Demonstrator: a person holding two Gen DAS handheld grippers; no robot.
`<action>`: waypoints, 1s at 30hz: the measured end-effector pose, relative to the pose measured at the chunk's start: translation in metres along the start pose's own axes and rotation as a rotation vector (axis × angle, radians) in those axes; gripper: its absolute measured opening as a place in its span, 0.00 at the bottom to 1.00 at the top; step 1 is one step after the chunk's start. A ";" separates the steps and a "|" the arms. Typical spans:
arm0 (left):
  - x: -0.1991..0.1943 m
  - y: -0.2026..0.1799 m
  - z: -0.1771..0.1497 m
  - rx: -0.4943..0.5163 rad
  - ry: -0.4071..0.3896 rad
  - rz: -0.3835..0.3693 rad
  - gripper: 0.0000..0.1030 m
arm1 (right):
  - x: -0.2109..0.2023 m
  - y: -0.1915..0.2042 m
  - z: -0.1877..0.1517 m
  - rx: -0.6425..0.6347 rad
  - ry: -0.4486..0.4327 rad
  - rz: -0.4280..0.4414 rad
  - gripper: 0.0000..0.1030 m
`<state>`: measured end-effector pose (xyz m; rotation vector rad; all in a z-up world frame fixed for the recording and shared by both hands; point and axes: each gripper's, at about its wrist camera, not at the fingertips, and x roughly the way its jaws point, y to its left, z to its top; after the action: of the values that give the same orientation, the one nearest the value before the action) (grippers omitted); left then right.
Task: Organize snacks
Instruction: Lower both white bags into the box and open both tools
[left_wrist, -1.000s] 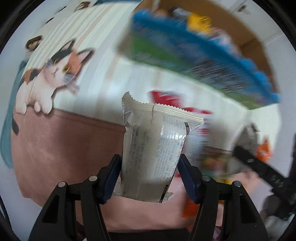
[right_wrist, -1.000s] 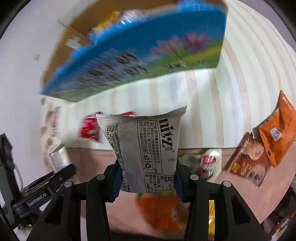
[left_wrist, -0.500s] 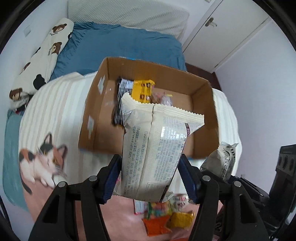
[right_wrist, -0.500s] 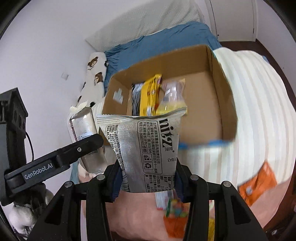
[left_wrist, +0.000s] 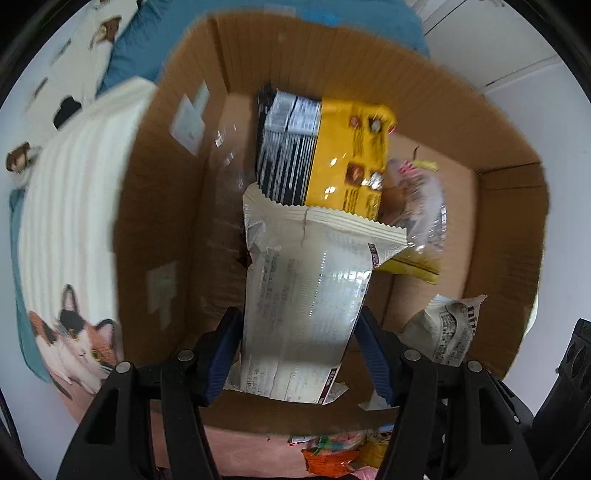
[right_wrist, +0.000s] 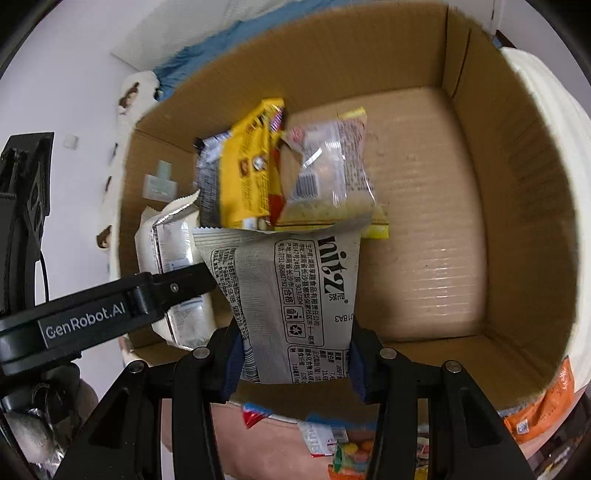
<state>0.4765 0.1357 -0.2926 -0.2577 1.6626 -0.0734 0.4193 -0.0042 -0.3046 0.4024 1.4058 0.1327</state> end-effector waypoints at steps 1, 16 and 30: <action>0.006 0.001 0.001 0.002 0.015 0.001 0.59 | 0.006 -0.001 0.001 0.001 0.009 -0.004 0.48; 0.018 0.019 0.000 -0.030 0.040 0.002 0.88 | 0.046 0.008 0.008 -0.084 0.134 -0.074 0.91; -0.065 -0.001 -0.052 0.058 -0.266 0.041 0.90 | -0.033 -0.010 -0.023 -0.117 -0.101 -0.131 0.94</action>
<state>0.4312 0.1435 -0.2231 -0.1804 1.3981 -0.0542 0.3897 -0.0196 -0.2802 0.2164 1.3141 0.0862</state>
